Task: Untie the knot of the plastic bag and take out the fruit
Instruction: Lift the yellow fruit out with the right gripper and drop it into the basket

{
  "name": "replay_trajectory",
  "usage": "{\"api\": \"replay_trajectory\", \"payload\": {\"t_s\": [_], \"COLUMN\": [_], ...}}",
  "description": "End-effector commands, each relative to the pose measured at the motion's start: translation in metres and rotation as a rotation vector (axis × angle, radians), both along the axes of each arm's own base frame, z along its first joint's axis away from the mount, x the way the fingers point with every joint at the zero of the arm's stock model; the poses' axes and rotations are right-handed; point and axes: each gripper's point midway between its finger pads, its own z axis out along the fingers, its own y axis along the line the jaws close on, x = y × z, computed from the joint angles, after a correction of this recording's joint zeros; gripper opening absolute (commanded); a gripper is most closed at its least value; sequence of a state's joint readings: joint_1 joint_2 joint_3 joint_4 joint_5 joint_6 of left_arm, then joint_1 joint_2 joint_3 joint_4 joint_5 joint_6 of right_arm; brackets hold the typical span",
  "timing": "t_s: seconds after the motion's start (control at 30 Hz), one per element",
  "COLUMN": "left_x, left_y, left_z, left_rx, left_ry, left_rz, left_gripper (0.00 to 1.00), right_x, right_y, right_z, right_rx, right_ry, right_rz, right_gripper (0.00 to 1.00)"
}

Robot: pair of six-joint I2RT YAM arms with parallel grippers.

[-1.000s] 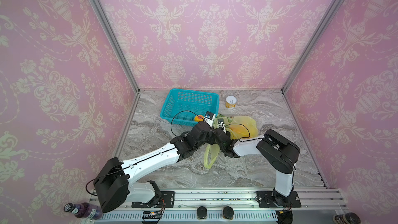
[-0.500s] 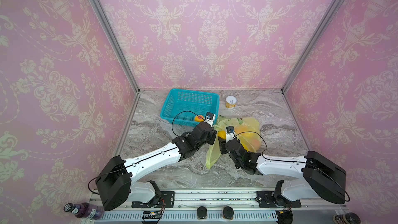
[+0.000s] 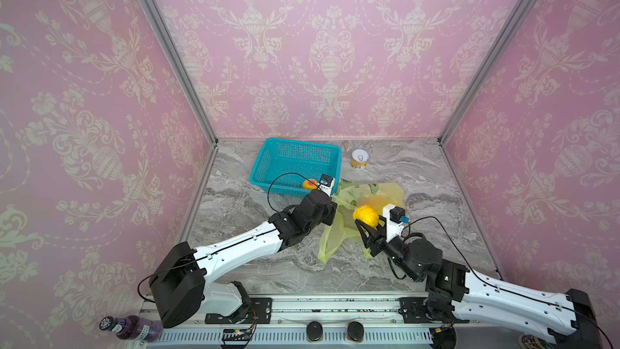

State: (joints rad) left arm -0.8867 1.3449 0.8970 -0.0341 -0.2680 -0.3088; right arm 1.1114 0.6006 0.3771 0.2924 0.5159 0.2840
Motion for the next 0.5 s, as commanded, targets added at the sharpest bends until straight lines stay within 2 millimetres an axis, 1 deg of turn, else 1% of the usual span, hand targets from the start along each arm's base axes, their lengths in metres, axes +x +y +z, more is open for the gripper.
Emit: {"api": "replay_trajectory", "payload": {"t_s": [0.0, 0.03, 0.1, 0.17, 0.23, 0.3, 0.4, 0.47], "left_x": [0.002, 0.002, 0.002, 0.001, -0.001, -0.003, -0.003, -0.003], "left_y": [-0.003, -0.004, -0.004, -0.004, -0.004, -0.004, -0.003, -0.002], "left_z": [0.005, 0.004, 0.004, 0.003, 0.002, 0.003, 0.003, 0.002], "left_rx": [-0.002, 0.000, 0.004, 0.012, 0.012, 0.008, 0.009, 0.018], "left_ry": [-0.004, -0.003, -0.006, -0.011, -0.019, -0.026, -0.032, -0.034], "left_rz": [0.003, -0.001, -0.004, -0.015, -0.028, -0.038, -0.042, -0.046], "left_gripper": [0.00, 0.00, 0.00, 0.00, 0.00, 0.00, 0.00, 0.00], "right_x": [-0.001, 0.002, 0.009, 0.017, 0.030, 0.050, 0.086, 0.107], "right_y": [-0.018, -0.027, -0.037, -0.039, -0.028, -0.018, 0.002, 0.021], "right_z": [0.017, 0.026, 0.041, 0.053, 0.059, 0.058, 0.045, 0.033], "right_rx": [-0.028, -0.019, -0.014, -0.023, -0.064, -0.105, -0.173, -0.224], "right_ry": [-0.070, -0.082, -0.087, -0.074, -0.033, 0.034, 0.157, 0.208], "right_rz": [-0.053, -0.097, -0.163, -0.195, -0.187, -0.188, -0.192, -0.166], "right_gripper": [0.24, 0.24, 0.23, 0.22, 0.22, 0.20, 0.16, 0.14]}}
